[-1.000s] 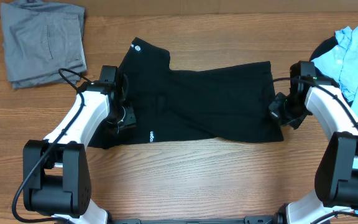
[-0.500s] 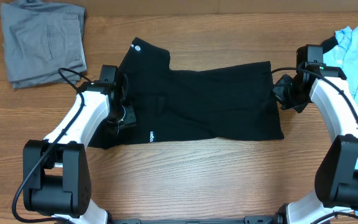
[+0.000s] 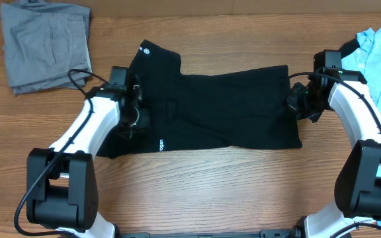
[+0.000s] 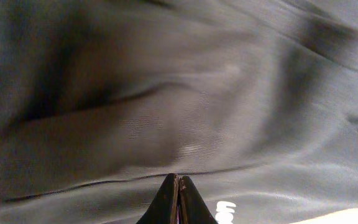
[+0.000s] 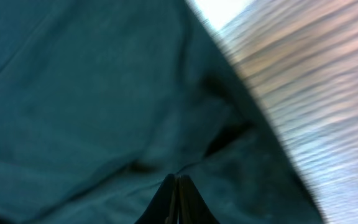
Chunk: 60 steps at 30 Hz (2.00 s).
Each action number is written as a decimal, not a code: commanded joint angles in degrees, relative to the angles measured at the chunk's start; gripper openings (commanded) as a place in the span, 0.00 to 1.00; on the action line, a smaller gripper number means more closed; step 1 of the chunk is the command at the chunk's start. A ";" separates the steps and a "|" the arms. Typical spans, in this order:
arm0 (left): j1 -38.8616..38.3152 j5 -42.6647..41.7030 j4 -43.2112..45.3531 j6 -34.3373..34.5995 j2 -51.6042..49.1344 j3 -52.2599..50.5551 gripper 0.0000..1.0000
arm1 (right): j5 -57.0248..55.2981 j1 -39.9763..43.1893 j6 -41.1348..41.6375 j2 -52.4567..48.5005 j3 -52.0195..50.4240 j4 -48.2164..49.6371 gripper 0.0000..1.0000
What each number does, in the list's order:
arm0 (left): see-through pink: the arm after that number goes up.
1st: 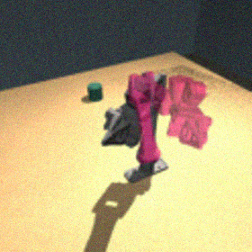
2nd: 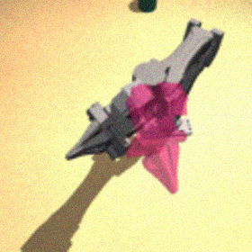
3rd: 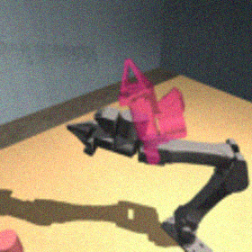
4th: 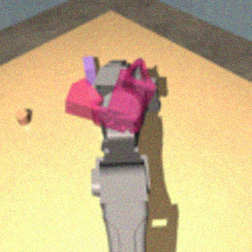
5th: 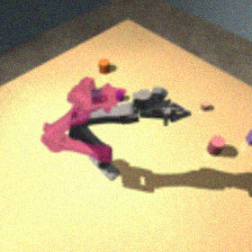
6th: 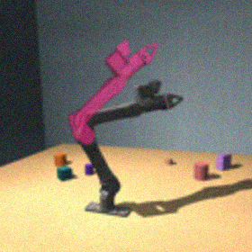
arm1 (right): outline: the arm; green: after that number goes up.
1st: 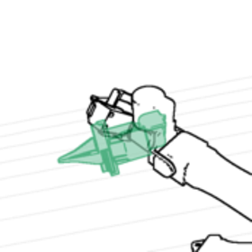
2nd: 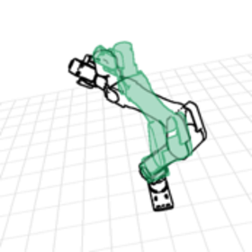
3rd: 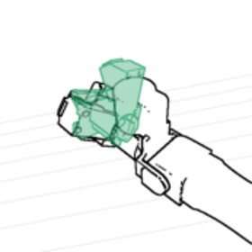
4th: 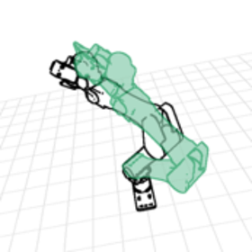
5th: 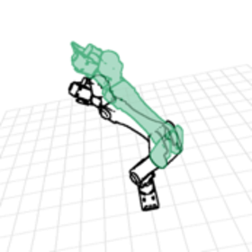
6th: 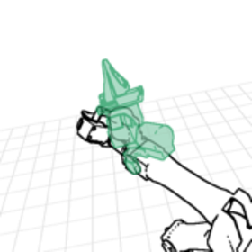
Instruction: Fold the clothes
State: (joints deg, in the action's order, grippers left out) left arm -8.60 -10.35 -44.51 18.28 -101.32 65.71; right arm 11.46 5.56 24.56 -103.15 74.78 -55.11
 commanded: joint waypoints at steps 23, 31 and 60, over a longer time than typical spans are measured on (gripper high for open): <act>-3.37 5.03 1.79 -1.99 -11.17 0.02 0.05 | -2.08 -1.36 6.84 -0.50 -17.84 13.46 0.04; -0.85 16.72 -5.70 5.86 -11.39 0.02 0.04 | -8.94 -1.31 13.57 -0.46 -17.70 10.56 0.04; -6.97 1.73 -0.74 9.11 9.81 0.04 0.78 | -0.13 -1.40 9.66 17.00 -16.17 7.17 0.81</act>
State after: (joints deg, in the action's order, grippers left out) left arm -13.91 -2.55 -47.05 29.41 -89.12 65.89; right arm 7.33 4.10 36.10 -86.80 57.76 -48.38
